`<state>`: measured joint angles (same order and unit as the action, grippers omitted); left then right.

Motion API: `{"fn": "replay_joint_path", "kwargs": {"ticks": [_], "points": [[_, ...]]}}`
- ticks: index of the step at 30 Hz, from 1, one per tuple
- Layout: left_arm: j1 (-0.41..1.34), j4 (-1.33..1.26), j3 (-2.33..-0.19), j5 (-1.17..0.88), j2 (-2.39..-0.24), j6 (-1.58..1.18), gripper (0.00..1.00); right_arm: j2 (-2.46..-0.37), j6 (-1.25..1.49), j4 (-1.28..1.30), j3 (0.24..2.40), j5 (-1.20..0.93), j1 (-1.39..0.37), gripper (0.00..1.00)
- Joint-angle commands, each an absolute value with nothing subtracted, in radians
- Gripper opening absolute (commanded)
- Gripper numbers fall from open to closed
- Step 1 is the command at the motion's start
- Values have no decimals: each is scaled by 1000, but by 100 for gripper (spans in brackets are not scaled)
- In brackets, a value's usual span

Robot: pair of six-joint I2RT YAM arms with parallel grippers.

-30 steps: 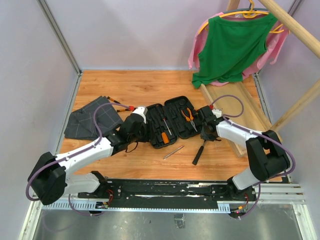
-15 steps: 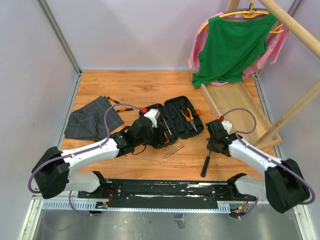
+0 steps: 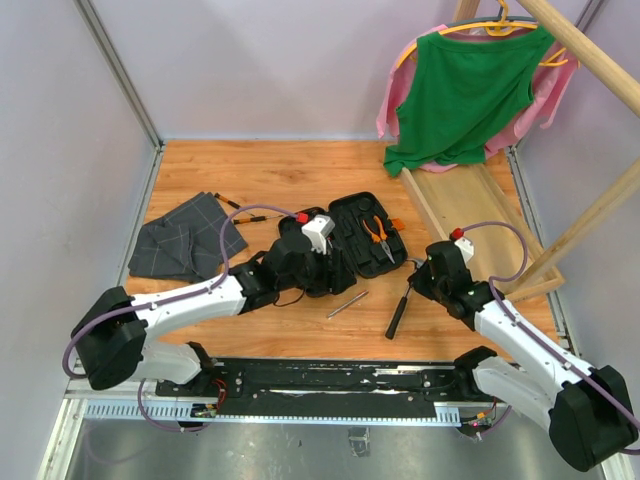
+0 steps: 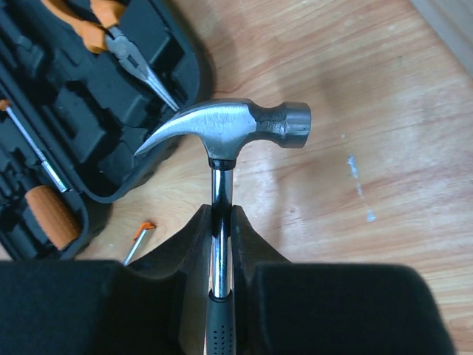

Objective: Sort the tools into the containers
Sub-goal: Pick up the hammer at the center of the board.

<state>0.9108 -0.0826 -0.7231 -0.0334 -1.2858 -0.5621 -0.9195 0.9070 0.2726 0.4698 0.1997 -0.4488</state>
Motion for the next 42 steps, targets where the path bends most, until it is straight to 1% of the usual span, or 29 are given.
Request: {"fn": "replay_joint_path", "kwargs": {"ticks": [1,6,13,17,24,32,33,35,38,42], "points": [[944,-173,-780,-75,-1330,-550,66,-916,984,184,472,134,-438,1],[976,-190,-818,-75,-1389,-548,70,-959,1042,116,496,35,-437,1],[1018,-205,-851,-71,-1465,-554,73,-1009,1096,39,528,-66,-438,1],[1024,-205,-859,-61,-1491,-554,73,-1019,1096,45,552,-103,-439,1],[1025,-188,-870,-72,-1520,-528,73,-972,1114,1,535,-112,-438,1],[1027,-220,-883,-115,-1573,-541,70,-927,1126,4,550,-128,-439,1],[1028,-218,-885,-115,-1574,-541,68,-922,1127,4,548,-128,-439,1],[1028,-221,-888,-116,-1577,-541,60,-912,1133,-1,546,-129,-439,1],[1027,-219,-893,-119,-1572,-536,44,-907,1139,-18,540,-133,-439,1],[1028,-222,-891,-121,-1561,-531,19,-904,1141,-45,529,-130,-439,1]]}}
